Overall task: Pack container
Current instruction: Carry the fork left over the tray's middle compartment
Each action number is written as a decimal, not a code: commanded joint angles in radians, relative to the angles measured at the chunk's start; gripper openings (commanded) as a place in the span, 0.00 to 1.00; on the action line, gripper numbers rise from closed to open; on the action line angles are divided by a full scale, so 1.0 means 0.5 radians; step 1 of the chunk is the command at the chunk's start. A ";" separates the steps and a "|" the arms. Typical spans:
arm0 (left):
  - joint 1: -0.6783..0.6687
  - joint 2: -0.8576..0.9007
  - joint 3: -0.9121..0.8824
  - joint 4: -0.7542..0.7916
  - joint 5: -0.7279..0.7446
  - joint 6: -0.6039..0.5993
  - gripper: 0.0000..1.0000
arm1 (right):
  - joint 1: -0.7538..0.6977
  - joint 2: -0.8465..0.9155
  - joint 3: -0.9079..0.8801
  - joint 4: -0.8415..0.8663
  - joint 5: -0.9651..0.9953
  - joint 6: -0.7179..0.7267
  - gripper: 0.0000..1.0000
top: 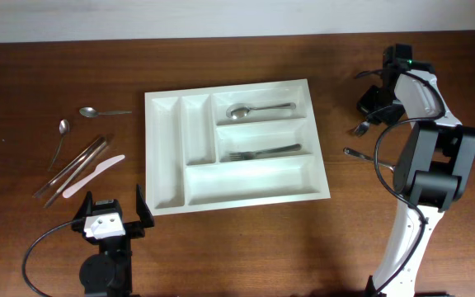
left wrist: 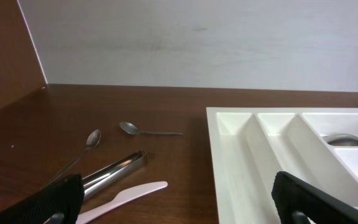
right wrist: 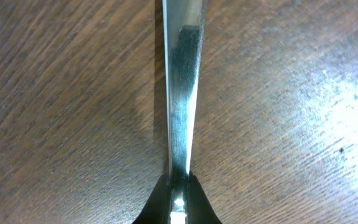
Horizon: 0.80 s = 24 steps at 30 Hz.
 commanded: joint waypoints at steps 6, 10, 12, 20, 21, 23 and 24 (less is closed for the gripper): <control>0.012 -0.014 -0.010 -0.001 0.021 0.024 0.99 | 0.005 0.000 0.274 -0.066 -0.010 -0.272 0.04; 0.012 -0.014 -0.010 -0.001 0.020 0.024 0.99 | 0.005 0.000 0.423 -0.150 -0.028 -0.334 0.04; 0.012 -0.014 -0.010 -0.001 0.021 0.024 0.99 | 0.005 0.000 0.488 -0.188 -0.053 -0.359 0.04; 0.012 -0.014 -0.010 -0.001 0.021 0.024 0.99 | 0.085 -0.001 0.599 -0.307 -0.237 -0.610 0.04; 0.012 -0.014 -0.010 -0.001 0.020 0.024 0.99 | 0.108 -0.001 0.607 -0.317 -0.259 -0.661 0.04; 0.012 -0.014 -0.010 -0.001 0.020 0.024 0.99 | 0.163 -0.001 0.616 -0.335 -0.266 -0.735 0.04; 0.012 -0.014 -0.010 -0.001 0.020 0.024 0.99 | 0.198 -0.001 0.626 -0.349 -0.267 -0.774 0.04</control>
